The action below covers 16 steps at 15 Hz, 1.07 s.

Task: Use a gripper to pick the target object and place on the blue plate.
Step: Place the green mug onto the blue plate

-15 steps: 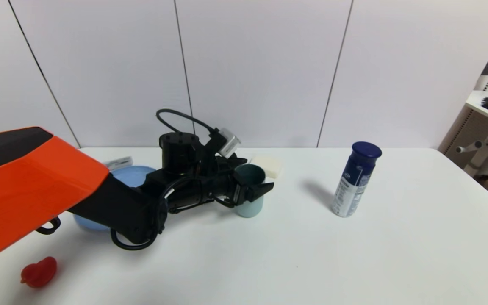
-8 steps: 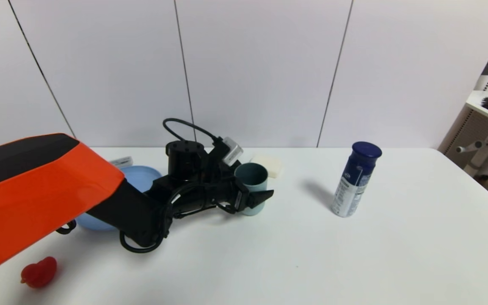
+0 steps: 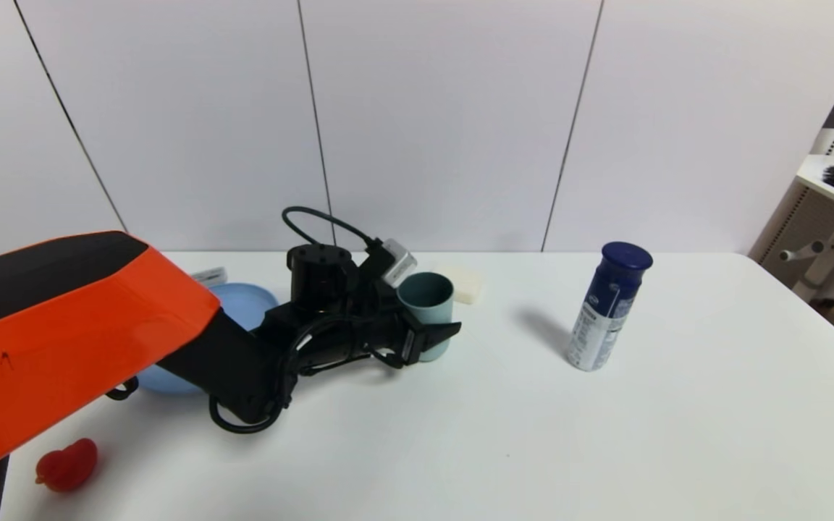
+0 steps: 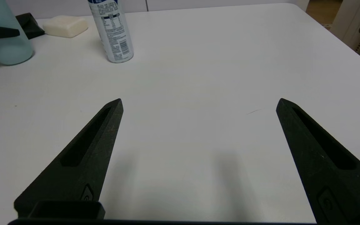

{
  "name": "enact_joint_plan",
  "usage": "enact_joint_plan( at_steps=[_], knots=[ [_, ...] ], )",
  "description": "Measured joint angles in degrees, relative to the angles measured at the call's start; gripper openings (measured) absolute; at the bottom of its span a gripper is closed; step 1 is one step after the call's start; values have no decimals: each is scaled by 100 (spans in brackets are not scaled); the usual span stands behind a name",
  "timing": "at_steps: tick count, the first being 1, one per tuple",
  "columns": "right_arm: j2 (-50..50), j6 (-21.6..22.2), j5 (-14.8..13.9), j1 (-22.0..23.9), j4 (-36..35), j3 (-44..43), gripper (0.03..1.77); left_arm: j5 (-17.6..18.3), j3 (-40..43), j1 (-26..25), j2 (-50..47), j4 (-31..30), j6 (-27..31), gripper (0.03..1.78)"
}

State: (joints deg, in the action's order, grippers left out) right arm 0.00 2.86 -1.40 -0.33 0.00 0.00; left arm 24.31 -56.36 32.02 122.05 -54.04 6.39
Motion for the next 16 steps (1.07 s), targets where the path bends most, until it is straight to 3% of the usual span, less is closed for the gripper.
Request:
enact_joint_plan(
  at_steps=[4, 7, 9, 12, 14, 16],
  knots=[
    [0, 0, 2, 0, 0, 0, 169, -196, -41, -74, -446, 33, -11, 118],
    [0, -2, 2, 2, 0, 0, 169, -795, 0, -479, -1196, 432, 61, 118],
    [0, 2, 0, 0, 2, 0, 169, -1034, 63, -1235, -1816, 981, 265, 118],
    [0, 0, 2, 0, 0, 0, 169, -1122, 339, -2489, -2630, 1830, 479, 118],
    [0, 0, 0, 0, 0, 0, 169, -1158, 864, -3189, -2981, 2042, 511, 118],
    [0, 0, 2, 2, 0, 0, 169, -1174, 1284, -3500, -3121, 1974, 516, 118]
  ],
)
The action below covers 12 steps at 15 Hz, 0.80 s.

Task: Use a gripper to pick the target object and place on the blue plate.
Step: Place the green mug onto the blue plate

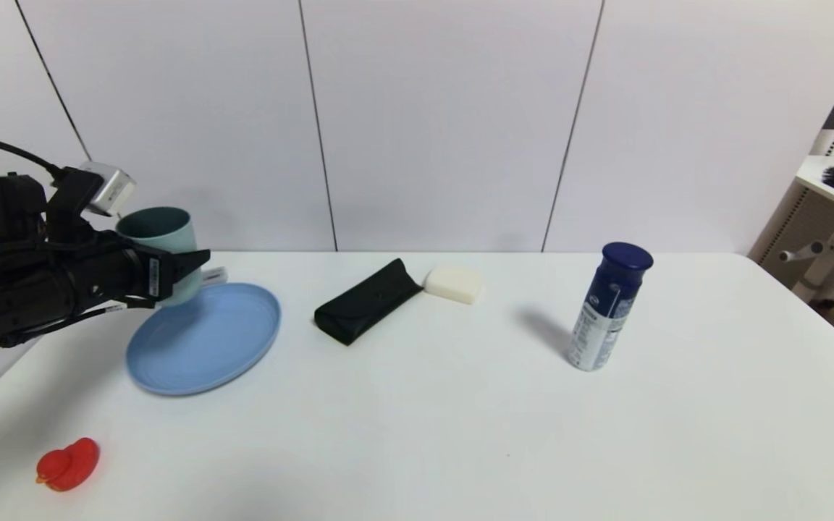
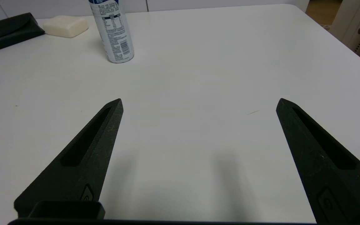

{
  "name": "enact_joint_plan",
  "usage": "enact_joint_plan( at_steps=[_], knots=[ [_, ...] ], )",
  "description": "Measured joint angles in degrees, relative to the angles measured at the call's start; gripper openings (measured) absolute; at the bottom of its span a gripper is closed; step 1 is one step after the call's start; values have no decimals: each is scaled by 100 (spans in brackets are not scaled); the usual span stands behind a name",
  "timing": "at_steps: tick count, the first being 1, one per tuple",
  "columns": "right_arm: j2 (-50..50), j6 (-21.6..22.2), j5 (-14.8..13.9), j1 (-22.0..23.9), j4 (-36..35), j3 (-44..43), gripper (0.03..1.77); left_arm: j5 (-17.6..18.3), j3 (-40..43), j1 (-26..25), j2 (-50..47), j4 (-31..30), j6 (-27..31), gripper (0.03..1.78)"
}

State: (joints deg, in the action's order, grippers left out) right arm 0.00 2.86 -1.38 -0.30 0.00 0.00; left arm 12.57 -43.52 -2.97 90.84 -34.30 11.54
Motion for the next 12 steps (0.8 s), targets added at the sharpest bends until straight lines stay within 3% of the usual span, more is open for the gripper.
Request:
enact_joint_plan(
  at_steps=[3, 8, 11, 12],
  knots=[
    [0, 0, 0, 0, 0, 0, 169, -1, 474, -129, 160, -653, 0, 118],
    [0, 0, -2, 1, 2, 0, 169, 5, 1263, -134, 835, -2393, 9, 118],
    [0, 2, 0, -2, 0, 0, 169, 11, 1334, -41, 1081, -2622, 0, 118],
    [0, 0, 0, -2, 0, 0, 169, 13, 1345, 9, 1145, -2617, -11, 125]
  ],
)
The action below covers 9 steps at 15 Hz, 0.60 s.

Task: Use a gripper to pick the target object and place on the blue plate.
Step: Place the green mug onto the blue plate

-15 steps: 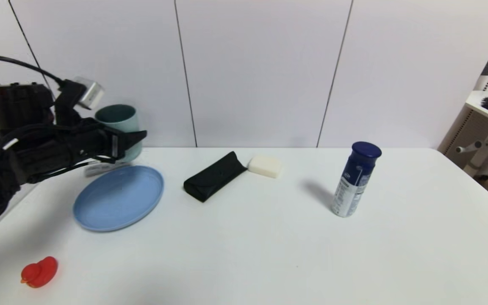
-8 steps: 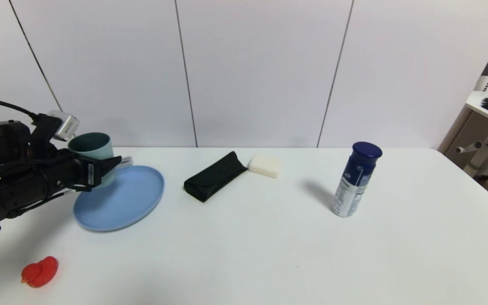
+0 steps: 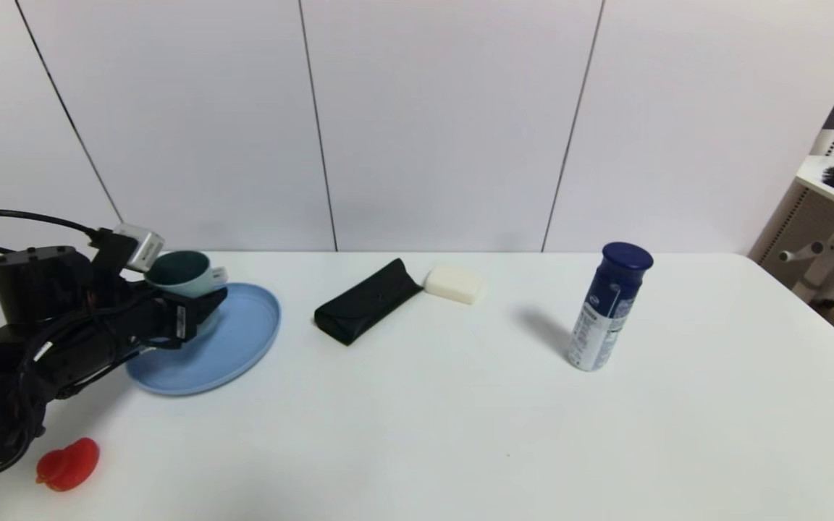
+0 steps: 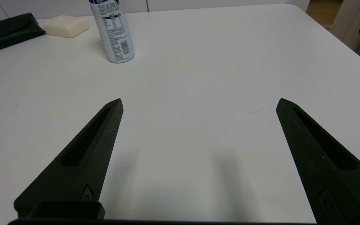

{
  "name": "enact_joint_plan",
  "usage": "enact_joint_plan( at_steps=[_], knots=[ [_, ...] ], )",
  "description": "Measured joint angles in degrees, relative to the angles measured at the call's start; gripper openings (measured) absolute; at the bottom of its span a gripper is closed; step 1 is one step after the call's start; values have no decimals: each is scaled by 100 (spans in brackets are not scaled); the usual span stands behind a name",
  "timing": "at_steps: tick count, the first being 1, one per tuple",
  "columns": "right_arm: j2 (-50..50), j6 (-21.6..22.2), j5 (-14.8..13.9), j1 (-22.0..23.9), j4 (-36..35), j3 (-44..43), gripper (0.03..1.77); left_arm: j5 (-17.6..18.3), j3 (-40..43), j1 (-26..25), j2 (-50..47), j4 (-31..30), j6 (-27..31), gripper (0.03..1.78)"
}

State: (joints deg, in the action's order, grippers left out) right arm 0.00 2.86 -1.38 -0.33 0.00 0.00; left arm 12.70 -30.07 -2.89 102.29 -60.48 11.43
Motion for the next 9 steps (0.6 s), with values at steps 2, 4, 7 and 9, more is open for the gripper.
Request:
enact_joint_plan(
  at_steps=[2, 4, 7, 9],
  knots=[
    [0, 2, 0, 0, 2, 0, 169, 2, 0, 69, 105, -38, -28, 136],
    [0, 2, -2, 0, 0, 0, 169, 182, -40, 83, 168, -96, -24, 144],
    [0, 2, -2, 0, 0, 0, 169, 308, -156, 89, 101, -84, -20, 152],
    [0, 2, -2, 2, 0, 0, 169, 323, -380, 89, -213, 65, -80, 156]
  ],
)
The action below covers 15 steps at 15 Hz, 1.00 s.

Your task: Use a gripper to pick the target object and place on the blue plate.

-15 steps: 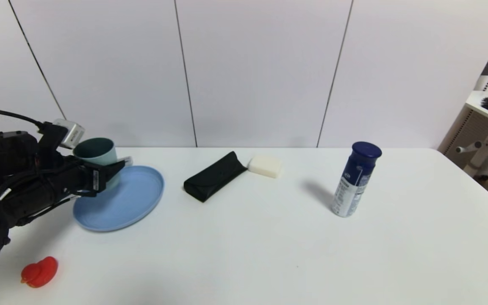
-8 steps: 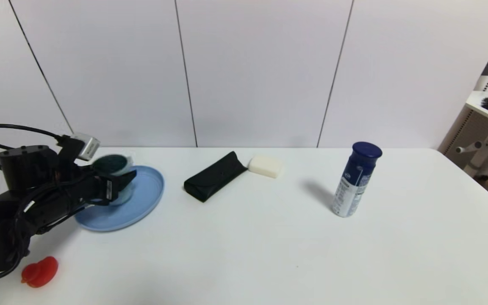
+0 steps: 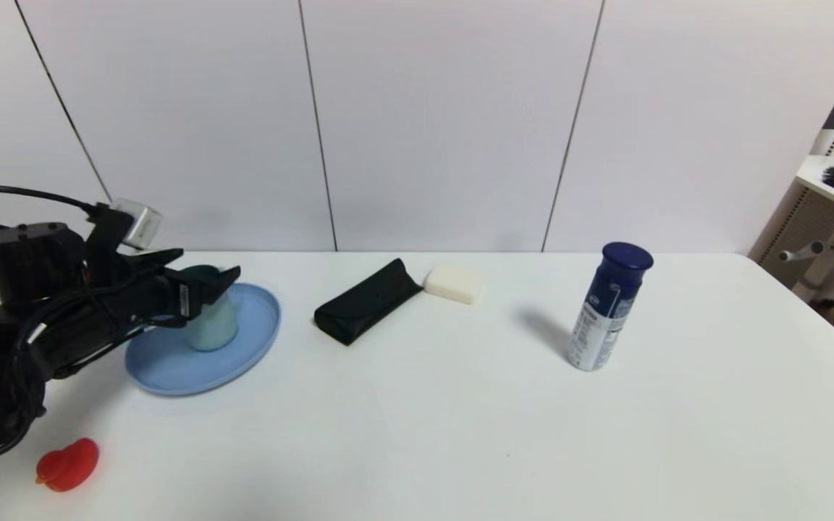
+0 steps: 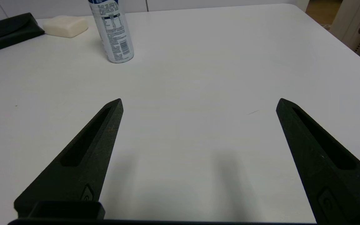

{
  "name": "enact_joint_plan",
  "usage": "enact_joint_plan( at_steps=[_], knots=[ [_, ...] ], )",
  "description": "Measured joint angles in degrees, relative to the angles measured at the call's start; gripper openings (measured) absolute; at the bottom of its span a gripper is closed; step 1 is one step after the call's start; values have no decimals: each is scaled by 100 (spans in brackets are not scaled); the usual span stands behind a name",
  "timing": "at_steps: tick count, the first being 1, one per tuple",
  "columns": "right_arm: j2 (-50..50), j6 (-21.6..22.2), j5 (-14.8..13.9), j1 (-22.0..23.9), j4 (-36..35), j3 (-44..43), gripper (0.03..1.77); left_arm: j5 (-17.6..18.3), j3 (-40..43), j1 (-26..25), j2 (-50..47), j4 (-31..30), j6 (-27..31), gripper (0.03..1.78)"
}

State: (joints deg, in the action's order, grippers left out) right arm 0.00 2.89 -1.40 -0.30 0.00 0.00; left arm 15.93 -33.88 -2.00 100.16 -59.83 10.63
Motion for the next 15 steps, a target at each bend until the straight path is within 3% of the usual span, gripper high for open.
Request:
enact_joint_plan(
  at_steps=[3, 7, 9, 11, 15],
  knots=[
    [0, -2, 0, -2, 2, 0, 169, -4, -446, 0, -1056, 992, -160, 161],
    [0, -2, 0, 0, 0, 0, 169, -48, -1463, -6, -3159, 4057, -240, 165],
    [0, 0, 0, -2, 0, 0, 169, -202, -1504, -21, -4134, 5382, -262, 166],
    [0, -2, 2, -2, 0, 0, 169, -445, -931, -32, -5115, 6161, -273, 167],
    [0, -2, 0, -2, 2, 0, 169, -852, 1037, -28, -7141, 6468, -272, 168]
  ],
)
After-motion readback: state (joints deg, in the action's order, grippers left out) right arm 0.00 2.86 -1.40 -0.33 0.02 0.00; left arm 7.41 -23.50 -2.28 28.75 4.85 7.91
